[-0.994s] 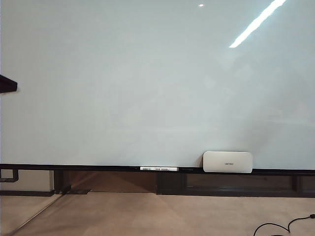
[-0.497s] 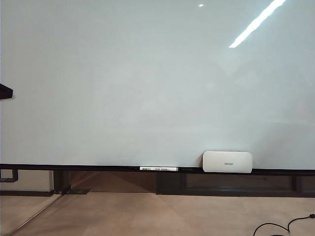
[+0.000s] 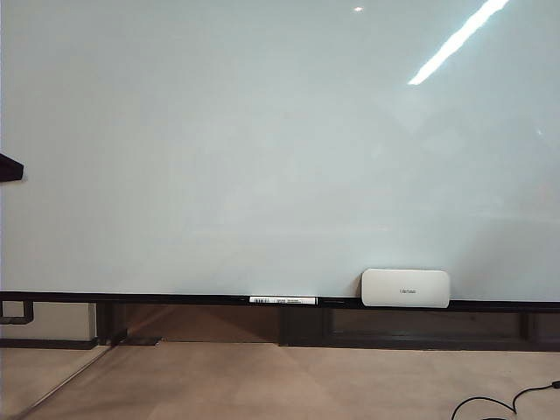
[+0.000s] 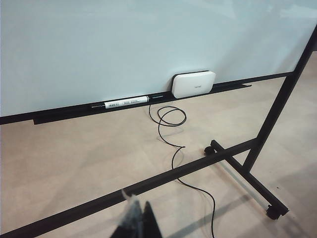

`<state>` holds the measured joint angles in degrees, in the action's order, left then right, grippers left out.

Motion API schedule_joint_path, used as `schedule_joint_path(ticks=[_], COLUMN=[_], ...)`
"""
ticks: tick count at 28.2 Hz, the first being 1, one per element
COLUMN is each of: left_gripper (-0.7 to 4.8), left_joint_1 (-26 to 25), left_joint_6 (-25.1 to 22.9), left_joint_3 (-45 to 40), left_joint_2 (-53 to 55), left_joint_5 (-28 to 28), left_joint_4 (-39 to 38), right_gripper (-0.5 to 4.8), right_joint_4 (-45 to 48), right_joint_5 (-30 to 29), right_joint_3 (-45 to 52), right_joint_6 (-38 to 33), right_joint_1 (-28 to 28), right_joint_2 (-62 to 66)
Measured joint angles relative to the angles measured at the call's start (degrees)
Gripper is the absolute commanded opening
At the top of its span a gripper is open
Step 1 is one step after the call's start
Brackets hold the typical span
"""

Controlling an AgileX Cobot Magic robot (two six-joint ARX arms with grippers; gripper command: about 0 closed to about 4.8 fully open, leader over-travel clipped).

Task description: Reach to the right to find the marker pen, pick it up, and write the number 18 on the whiteboard.

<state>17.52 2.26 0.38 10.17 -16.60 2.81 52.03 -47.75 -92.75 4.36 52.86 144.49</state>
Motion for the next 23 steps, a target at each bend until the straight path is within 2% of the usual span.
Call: schedule_joint_path(ticks=[6,14,23], left_gripper=[-0.05,-0.05,-0.05], left_joint_1=[0.00,-0.02,-0.02], left_joint_6=[-0.07,-0.07,-0.28], left_joint_3=[-0.02,0.00,-0.02], left_joint_2=[-0.02,-0.02,-0.04], left_joint_5=[1.25,2.29,3.76], left_joint_4=[0.00,-0.15,-1.79], right_gripper=[2.88,2.88,2.89], right_joint_4=[-0.02,-0.11,-0.44], right_joint_5=[3.15,1.64,2.21], right_joint_3=[-1.70,-7.72,-9.73], right_joint_6=[0.11,-0.85,-1.14], right_joint_1=[0.00,-0.24,-0.55], right_joint_2=[0.09,3.19,4.07])
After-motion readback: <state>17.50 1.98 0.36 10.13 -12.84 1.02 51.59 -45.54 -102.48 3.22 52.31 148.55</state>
